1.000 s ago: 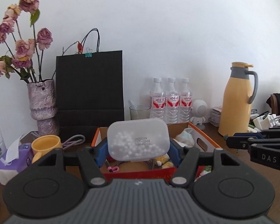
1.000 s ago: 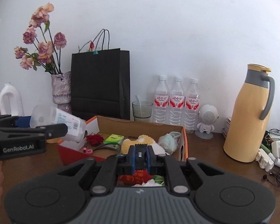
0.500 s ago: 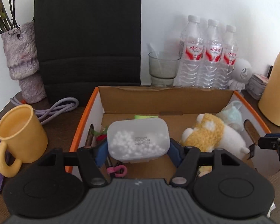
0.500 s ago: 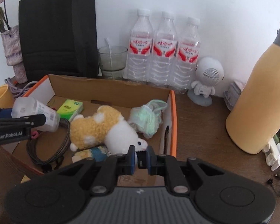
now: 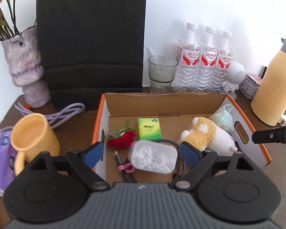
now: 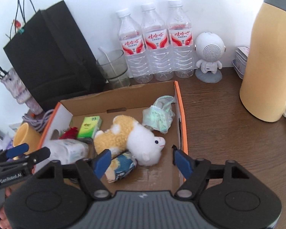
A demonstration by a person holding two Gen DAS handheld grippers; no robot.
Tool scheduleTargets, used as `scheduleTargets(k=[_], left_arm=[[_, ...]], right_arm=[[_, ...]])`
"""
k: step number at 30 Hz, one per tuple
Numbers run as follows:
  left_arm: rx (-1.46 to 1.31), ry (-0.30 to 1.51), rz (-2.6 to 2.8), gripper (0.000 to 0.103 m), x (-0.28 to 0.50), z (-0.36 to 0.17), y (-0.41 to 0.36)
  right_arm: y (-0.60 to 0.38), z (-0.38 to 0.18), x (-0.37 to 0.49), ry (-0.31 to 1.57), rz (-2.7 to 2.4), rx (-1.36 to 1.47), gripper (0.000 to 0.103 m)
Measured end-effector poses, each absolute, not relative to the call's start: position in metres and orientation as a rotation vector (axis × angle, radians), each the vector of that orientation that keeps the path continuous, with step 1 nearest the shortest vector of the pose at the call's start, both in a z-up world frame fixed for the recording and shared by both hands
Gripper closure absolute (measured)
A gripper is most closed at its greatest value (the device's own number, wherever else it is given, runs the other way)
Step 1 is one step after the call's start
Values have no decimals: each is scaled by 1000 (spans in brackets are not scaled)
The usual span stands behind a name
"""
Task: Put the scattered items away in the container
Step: 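Carry the white container into the box and open the left tool, then move both tools back over the purple cloth bag on the table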
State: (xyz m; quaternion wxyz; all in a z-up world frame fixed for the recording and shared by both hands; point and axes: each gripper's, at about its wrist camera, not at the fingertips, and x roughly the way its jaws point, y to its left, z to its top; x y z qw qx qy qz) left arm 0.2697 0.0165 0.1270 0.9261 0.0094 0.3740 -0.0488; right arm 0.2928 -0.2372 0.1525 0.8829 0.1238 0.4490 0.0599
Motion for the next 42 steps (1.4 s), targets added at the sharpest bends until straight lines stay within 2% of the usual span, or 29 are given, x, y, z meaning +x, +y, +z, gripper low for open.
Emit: scheduleTargets(k=[8, 10, 15, 21, 31, 42], left_arm=[[2, 804, -48, 4, 241, 141, 27], [5, 829, -38, 0, 234, 142, 26], [36, 858, -37, 0, 212, 144, 21], [27, 741, 14, 0, 152, 135, 13], [19, 452, -4, 0, 43, 100, -1], [-8, 385, 5, 0, -16, 64, 5]], right_arm=[[-222, 164, 254, 943, 158, 212, 21], [-216, 164, 247, 955, 150, 188, 21], [-208, 168, 223, 960, 165, 186, 21], [-200, 172, 170, 836, 184, 156, 20], [-179, 135, 66, 486, 274, 93, 20], [-171, 102, -10, 419, 215, 78, 19]])
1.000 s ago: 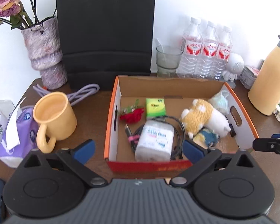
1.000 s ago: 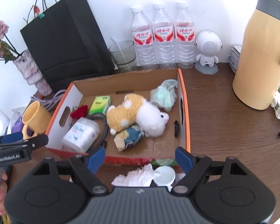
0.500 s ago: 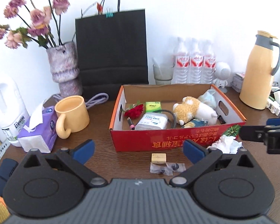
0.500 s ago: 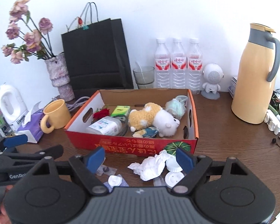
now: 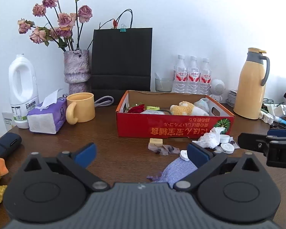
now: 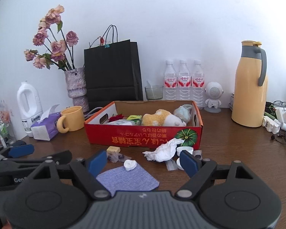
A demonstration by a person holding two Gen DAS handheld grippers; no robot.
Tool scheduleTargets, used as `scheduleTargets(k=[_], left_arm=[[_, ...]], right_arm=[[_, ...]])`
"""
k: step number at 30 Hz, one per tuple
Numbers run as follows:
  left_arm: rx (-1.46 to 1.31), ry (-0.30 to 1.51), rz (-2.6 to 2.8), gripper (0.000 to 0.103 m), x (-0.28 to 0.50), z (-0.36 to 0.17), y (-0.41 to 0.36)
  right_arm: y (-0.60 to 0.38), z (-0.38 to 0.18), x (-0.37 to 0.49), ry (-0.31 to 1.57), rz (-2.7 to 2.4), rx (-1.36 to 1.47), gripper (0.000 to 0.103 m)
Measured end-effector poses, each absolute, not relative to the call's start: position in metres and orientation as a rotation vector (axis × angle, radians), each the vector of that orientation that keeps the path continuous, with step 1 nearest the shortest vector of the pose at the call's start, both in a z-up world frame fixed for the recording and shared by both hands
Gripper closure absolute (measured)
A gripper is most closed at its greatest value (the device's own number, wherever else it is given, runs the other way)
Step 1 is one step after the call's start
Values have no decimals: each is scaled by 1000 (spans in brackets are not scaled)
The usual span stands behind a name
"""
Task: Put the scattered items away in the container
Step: 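Move both tools back over the purple cloth bag on the table, then grasp the purple cloth bag with the left tool while the right tool grasps the white cap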
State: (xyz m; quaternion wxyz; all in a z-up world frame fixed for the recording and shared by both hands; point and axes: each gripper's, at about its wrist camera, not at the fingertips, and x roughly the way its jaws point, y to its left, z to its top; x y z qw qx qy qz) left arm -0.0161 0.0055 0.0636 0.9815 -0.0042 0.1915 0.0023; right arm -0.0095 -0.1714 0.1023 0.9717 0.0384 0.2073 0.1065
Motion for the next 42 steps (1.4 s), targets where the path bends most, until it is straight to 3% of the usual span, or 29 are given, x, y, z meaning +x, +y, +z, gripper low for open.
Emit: scheduleTargets(k=[13, 20, 26, 28, 31, 34, 36, 42], left_arm=[[112, 527, -77, 0, -55, 31, -3], [76, 631, -145, 0, -26, 22, 4], [119, 668, -189, 8, 1, 17, 3], [104, 680, -203, 17, 12, 17, 7], [88, 707, -227, 21, 24, 16, 12], [54, 700, -280, 22, 28, 20, 18], [14, 683, -326, 22, 29, 27, 23], [-46, 670, -373, 22, 45, 36, 26]], right_arm=[[-162, 75, -60, 454, 290, 82, 21], [-157, 73, 0, 530, 314, 26, 30], [-135, 64, 76, 591, 387, -60, 35], [-128, 57, 100, 626, 399, -88, 41], [-125, 45, 127, 673, 394, -82, 48], [-122, 37, 141, 686, 405, -78, 61], [-118, 33, 145, 689, 410, -96, 78], [-125, 39, 134, 621, 382, -105, 78]])
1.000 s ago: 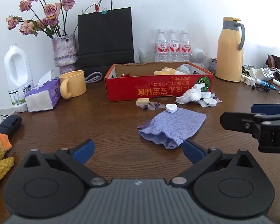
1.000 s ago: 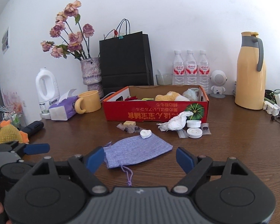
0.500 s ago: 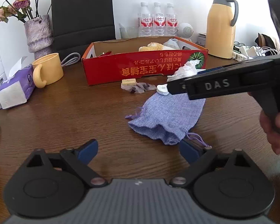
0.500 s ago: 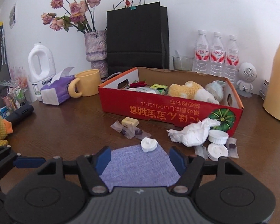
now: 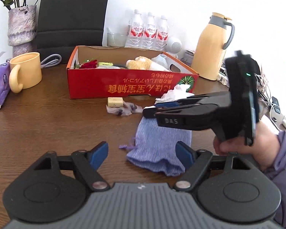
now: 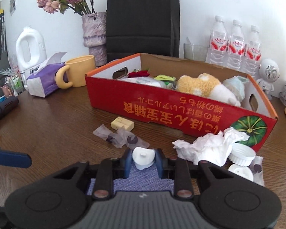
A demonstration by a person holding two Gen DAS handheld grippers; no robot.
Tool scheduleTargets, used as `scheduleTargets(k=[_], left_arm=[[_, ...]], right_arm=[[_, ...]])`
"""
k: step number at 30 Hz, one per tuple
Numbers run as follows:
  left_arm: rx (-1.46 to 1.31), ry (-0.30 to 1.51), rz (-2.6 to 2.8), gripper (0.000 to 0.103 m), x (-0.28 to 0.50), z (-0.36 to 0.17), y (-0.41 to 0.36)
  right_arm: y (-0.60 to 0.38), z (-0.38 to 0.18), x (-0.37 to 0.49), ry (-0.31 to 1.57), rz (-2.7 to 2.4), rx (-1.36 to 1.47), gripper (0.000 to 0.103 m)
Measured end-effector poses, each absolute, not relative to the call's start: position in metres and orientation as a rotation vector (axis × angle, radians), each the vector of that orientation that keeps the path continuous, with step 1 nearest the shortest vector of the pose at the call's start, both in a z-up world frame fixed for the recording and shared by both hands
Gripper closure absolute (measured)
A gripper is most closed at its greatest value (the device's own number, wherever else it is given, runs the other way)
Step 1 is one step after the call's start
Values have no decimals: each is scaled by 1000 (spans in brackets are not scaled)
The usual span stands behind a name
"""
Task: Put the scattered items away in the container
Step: 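Grasp the purple cloth bag with the left tool while the right tool grasps the white cap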
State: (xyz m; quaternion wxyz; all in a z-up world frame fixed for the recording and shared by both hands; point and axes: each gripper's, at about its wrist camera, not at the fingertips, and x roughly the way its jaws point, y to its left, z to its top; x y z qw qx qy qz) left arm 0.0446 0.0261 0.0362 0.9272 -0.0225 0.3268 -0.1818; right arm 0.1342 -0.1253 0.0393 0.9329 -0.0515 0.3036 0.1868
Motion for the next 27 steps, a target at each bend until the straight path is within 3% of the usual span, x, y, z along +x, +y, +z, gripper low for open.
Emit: scheduleTargets(k=[3, 7, 11, 12, 14, 16, 22, 27], left_arm=[[-1, 699, -373, 23, 62, 32, 7], [57, 753, -442, 9, 93, 22, -18], [118, 781, -423, 9, 107, 10, -35], [126, 775, -417, 13, 106, 9, -36], [118, 751, -424, 34, 101, 10, -36], [96, 742, -422, 99, 97, 11, -35], [77, 668, -303, 100, 62, 20, -35], [61, 521, -213, 101, 7, 60, -28]], right_arm=[[-151, 54, 117, 588, 348, -56, 78], [-186, 62, 86, 572, 294, -4, 78], [-205, 60, 54, 558, 264, 43, 78], [-208, 60, 48, 553, 261, 50, 78], [-214, 60, 36, 544, 259, 78, 78], [-218, 59, 27, 548, 257, 114, 78], [-218, 55, 2, 545, 268, 159, 78], [-217, 64, -22, 517, 280, 182, 78]])
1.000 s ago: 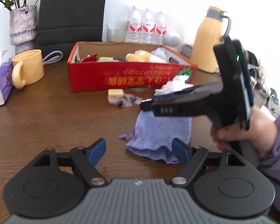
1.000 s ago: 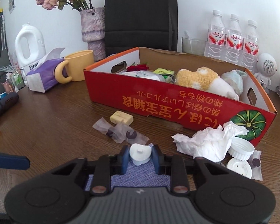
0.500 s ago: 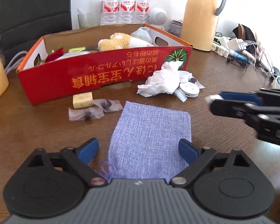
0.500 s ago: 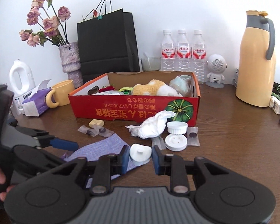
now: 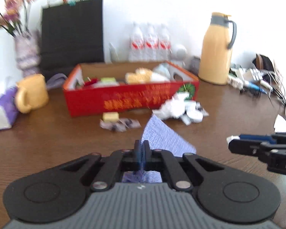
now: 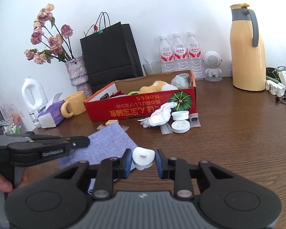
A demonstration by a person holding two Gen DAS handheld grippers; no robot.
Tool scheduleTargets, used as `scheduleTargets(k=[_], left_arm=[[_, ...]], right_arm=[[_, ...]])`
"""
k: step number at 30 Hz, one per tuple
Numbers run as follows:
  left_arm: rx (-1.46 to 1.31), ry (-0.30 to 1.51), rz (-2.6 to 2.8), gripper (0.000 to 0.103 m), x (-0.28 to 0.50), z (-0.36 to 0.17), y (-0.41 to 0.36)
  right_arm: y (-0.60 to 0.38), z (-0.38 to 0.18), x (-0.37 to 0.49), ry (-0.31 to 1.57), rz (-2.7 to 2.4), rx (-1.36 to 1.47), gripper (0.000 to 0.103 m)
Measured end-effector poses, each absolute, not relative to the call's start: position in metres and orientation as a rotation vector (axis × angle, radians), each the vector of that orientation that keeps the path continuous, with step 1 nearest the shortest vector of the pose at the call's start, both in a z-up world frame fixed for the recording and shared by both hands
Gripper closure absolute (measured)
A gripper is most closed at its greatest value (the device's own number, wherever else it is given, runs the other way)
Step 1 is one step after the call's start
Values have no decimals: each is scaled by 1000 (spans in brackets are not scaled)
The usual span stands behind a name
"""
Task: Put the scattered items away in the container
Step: 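Carry bag and white cap into the box and open both tools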
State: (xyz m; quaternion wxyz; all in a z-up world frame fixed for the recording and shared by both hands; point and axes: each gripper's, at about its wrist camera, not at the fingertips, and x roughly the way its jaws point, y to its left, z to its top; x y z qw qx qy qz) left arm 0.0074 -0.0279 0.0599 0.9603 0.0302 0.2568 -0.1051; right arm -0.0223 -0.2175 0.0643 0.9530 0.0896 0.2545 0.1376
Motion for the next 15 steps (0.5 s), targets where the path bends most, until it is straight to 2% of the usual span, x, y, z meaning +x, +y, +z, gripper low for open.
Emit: scheduleTargets(k=[7, 15], left_arm=[[83, 364, -180, 101, -62, 110, -27], [41, 376, -205, 101, -113, 109, -22]], right_arm=[[-199, 86, -55, 463, 323, 188, 78], [-180, 108, -99, 415, 335, 147, 78]])
